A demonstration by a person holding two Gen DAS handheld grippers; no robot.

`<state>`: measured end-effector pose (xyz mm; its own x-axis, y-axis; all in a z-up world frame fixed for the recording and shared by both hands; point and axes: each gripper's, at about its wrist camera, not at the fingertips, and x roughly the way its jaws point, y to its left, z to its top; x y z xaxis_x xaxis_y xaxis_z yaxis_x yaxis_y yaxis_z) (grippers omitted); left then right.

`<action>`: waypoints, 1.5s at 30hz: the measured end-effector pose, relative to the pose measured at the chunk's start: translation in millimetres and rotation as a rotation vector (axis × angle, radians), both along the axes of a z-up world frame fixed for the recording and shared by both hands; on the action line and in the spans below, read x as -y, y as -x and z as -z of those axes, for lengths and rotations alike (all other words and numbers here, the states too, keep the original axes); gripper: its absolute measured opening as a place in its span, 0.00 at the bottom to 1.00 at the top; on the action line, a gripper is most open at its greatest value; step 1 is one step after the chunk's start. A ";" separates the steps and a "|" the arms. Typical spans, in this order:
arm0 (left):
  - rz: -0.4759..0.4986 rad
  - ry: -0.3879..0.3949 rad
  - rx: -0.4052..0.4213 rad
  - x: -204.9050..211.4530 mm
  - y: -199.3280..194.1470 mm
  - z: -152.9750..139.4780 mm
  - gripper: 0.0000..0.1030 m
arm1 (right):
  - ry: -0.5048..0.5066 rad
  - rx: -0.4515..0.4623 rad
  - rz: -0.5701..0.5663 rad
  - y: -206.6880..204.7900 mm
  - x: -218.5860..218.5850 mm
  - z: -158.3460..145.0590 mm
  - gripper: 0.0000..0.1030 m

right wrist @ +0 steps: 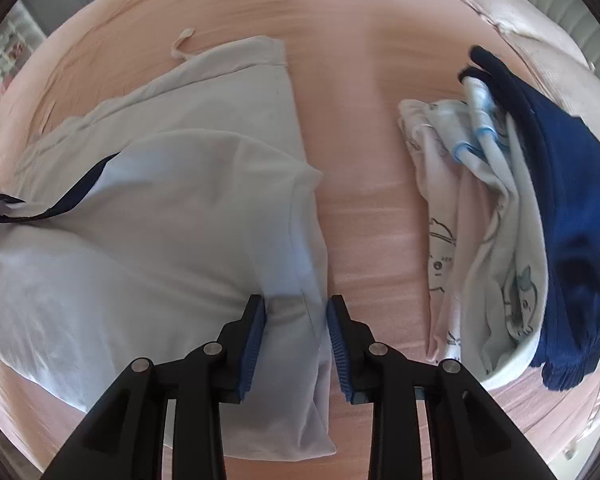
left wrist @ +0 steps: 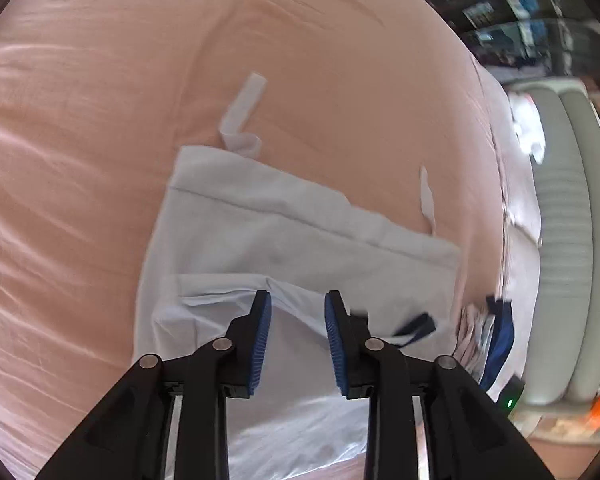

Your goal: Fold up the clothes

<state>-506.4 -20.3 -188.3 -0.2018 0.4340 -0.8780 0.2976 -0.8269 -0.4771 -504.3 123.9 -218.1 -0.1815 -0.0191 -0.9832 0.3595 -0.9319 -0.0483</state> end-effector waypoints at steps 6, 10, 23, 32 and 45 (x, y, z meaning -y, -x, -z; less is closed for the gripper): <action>0.122 0.104 -0.106 -13.5 -24.4 -18.0 0.49 | 0.053 -0.006 -0.132 11.1 25.6 -6.6 0.32; 0.287 0.269 0.024 -62.0 -39.3 29.5 0.49 | 0.066 -0.003 -0.212 29.2 51.5 0.6 0.32; 0.148 0.258 -0.029 -34.7 -109.2 14.0 0.49 | 0.153 -0.111 -0.094 28.6 28.5 -38.0 0.32; 0.298 0.377 0.023 -52.0 -119.7 34.1 0.50 | -0.034 0.008 -0.126 -60.2 -68.8 -22.5 0.51; 0.450 0.339 0.051 -45.0 -137.8 32.5 0.51 | 0.058 0.149 -0.215 -65.0 -81.3 -19.2 0.59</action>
<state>-368.6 24.7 -220.9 -0.0155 0.1596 -0.9871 -0.1034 -0.9821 -0.1571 -439.3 205.2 -199.0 -0.0204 -0.0990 -0.9949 0.5486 -0.8330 0.0717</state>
